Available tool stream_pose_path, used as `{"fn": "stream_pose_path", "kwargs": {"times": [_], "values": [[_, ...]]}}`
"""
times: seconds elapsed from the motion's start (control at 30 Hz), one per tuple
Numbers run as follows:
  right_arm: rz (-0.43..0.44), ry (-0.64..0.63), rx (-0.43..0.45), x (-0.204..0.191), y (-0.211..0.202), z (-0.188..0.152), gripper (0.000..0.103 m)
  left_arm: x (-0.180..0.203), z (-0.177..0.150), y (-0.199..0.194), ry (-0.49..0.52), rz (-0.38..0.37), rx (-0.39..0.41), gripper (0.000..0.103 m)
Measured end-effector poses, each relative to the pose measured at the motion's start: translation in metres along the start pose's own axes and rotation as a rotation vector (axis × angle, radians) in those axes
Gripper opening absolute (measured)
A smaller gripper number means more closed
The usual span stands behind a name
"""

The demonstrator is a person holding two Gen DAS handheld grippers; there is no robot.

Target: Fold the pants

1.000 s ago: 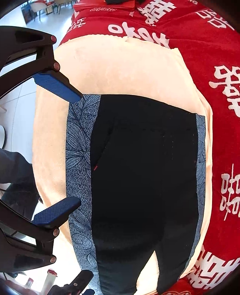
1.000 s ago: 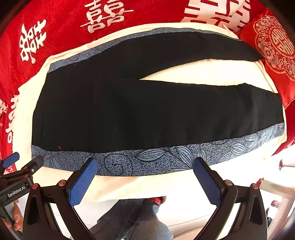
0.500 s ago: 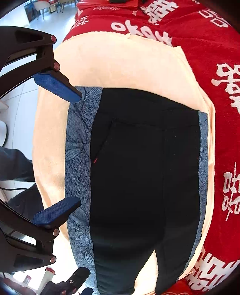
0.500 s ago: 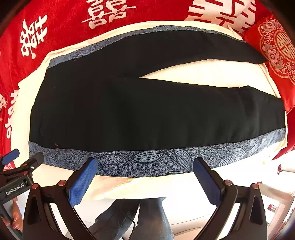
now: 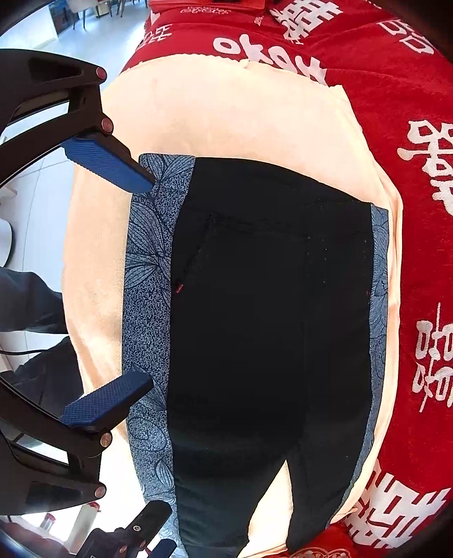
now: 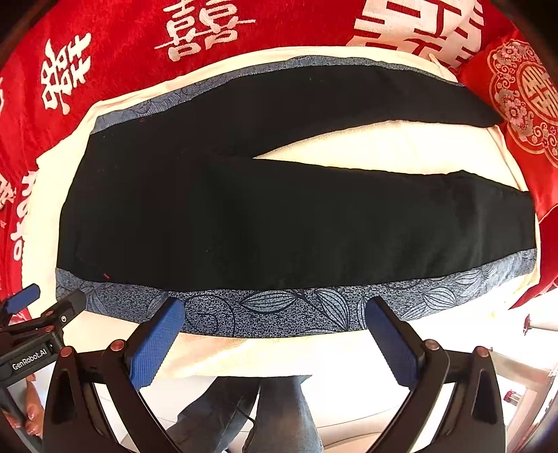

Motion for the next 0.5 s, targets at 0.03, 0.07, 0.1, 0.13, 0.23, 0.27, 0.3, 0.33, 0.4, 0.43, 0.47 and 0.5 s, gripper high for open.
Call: {"fn": "stream_pose_path", "kwargs": {"times": [0.03,0.07,0.1,0.13,0.23,0.27,0.3,0.33,0.4,0.43,0.47,0.5], "values": [[-0.001,0.001,0.002,0.000,-0.001,0.000,0.103,0.000,0.000,0.000,0.003,0.001,0.003,0.103],[-0.003,0.001,0.005,-0.001,-0.001,0.000,0.103,-0.001,0.000,0.000,0.006,0.001,0.006,0.103],[-0.005,-0.001,0.006,-0.001,-0.001,0.001,0.103,-0.001,0.002,0.000,0.007,-0.006,0.015,0.103],[-0.008,-0.001,0.008,-0.001,-0.002,0.001,0.103,-0.002,0.002,-0.001,0.007,-0.006,0.018,0.103],[-0.010,-0.001,0.013,-0.004,-0.002,0.001,0.103,-0.006,0.002,-0.002,0.007,0.002,0.018,0.103],[-0.009,-0.002,0.015,-0.004,-0.003,0.000,0.103,-0.008,0.001,-0.002,0.005,0.004,0.016,0.103],[-0.009,-0.004,0.018,-0.006,-0.003,0.001,0.103,-0.009,0.000,-0.001,0.002,0.002,0.016,0.103],[-0.009,-0.008,0.020,-0.007,-0.003,0.002,0.103,-0.011,-0.001,-0.001,0.001,0.002,0.014,0.103],[-0.007,-0.015,0.022,-0.008,-0.002,0.002,0.103,-0.012,-0.003,0.000,-0.007,-0.002,0.012,0.103],[-0.006,-0.017,0.021,-0.009,-0.001,0.002,0.103,-0.014,-0.004,0.001,-0.012,-0.004,0.009,0.103],[-0.003,-0.020,0.019,-0.010,0.000,0.002,0.103,-0.014,-0.004,0.003,-0.015,-0.002,0.005,0.103],[0.000,-0.022,0.015,-0.011,0.001,0.001,0.103,-0.015,-0.005,0.005,-0.021,-0.002,0.000,0.103]]}}
Point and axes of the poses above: each gripper's, at about its wrist camera, not at the fingertips, and y roughly the way its jaws point, x to its right, z to its top, the point moved 10 cm from there along y, roughly the way its jaws point, and after that the axes turned 4 degrees about -y, right-handed, at the moved point
